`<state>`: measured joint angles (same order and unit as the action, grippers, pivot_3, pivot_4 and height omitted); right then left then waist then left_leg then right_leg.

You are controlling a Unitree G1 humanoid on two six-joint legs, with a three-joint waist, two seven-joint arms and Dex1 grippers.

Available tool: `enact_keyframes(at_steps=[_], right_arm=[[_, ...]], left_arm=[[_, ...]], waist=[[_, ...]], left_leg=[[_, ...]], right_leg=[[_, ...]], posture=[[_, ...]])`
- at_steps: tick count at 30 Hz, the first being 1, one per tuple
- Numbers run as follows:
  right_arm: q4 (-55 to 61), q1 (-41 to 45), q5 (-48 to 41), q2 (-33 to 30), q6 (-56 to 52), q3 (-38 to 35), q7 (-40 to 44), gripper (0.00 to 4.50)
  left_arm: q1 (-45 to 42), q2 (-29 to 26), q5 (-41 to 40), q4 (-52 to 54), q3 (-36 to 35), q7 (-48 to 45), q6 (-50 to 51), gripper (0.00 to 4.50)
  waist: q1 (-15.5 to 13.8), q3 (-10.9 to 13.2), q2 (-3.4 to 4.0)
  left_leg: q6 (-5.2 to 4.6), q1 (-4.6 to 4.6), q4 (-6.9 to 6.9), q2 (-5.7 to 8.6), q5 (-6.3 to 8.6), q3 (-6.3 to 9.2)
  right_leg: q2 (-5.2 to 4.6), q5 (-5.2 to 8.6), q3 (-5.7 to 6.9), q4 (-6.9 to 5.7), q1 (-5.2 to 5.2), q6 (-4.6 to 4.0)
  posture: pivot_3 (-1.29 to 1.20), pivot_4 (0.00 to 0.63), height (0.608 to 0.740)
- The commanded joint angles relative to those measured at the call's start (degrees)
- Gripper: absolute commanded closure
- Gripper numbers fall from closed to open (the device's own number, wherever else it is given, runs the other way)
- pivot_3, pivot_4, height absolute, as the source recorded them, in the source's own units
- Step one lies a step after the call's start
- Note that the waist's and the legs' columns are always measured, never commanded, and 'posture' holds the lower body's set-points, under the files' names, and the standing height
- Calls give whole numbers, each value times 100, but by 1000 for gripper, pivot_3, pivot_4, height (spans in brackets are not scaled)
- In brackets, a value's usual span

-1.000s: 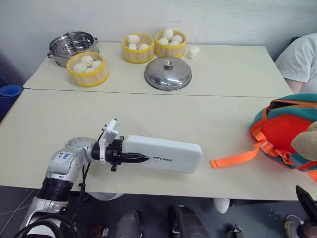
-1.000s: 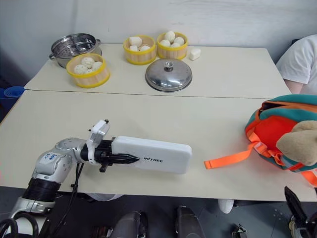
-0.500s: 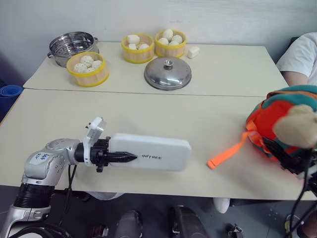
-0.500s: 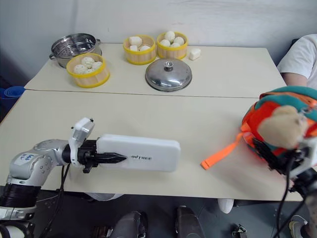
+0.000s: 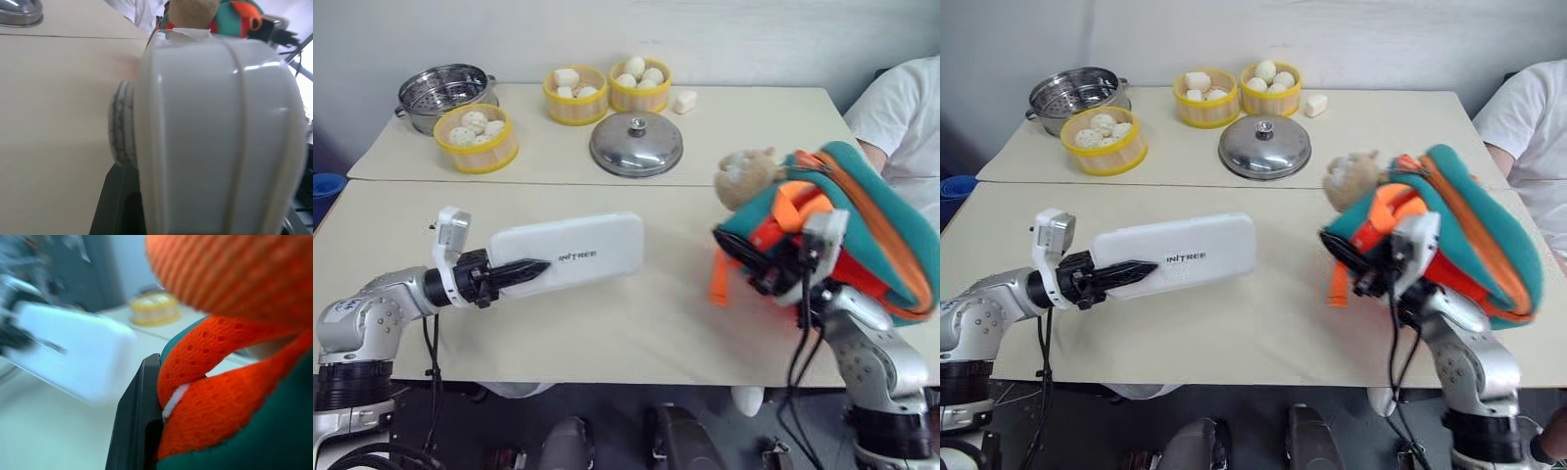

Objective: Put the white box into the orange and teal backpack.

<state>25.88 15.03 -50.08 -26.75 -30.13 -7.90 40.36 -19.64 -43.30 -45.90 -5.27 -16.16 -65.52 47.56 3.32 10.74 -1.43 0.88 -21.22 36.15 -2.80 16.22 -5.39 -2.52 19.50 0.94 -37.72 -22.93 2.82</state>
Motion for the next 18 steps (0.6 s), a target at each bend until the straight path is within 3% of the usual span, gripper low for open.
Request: enact_keyframes(at_steps=[1,4,7,13,18], right_arm=[[839,136,-1388,-325,-884,109,-30,4488],[1047,28,-2551,-1007,-1542,-166,9,4488],[1057,-262,-3116,-1772,-1973,-475,260,4488],[695,-1020,-2636,-2808,-2167,-1024,1068,4488],[193,-1273,-2160,-3314,-2107,-1450,1670,4488]], left_arm=[[66,-199,-74,-121,-405,19,-31,3277],[146,-325,-48,-244,-560,-20,-117,3277],[283,-434,-130,-190,-761,-177,-216,3277],[409,-287,-971,969,-1265,124,231,3277],[-552,148,-1126,1332,-921,514,-63,3277]], waist=[[-27,1,-3],[-48,1,-6],[-84,0,-12],[-169,-1,-30],[-222,1,-33]], left_leg=[[2,-7,-3,-1,1,2],[1,-40,-1,1,3,4],[-19,-53,7,8,14,4],[-28,-81,19,8,19,10],[-40,-86,47,13,8,12]], right_leg=[[0,2,3,0,-8,-4],[-8,3,5,-1,-41,-6],[-20,3,6,12,-44,-5],[-23,0,13,30,-53,1],[-22,-16,14,25,-45,23]], posture=[[0,150,740],[0,150,740],[0,150,740],[0,150,740],[0,150,740]])
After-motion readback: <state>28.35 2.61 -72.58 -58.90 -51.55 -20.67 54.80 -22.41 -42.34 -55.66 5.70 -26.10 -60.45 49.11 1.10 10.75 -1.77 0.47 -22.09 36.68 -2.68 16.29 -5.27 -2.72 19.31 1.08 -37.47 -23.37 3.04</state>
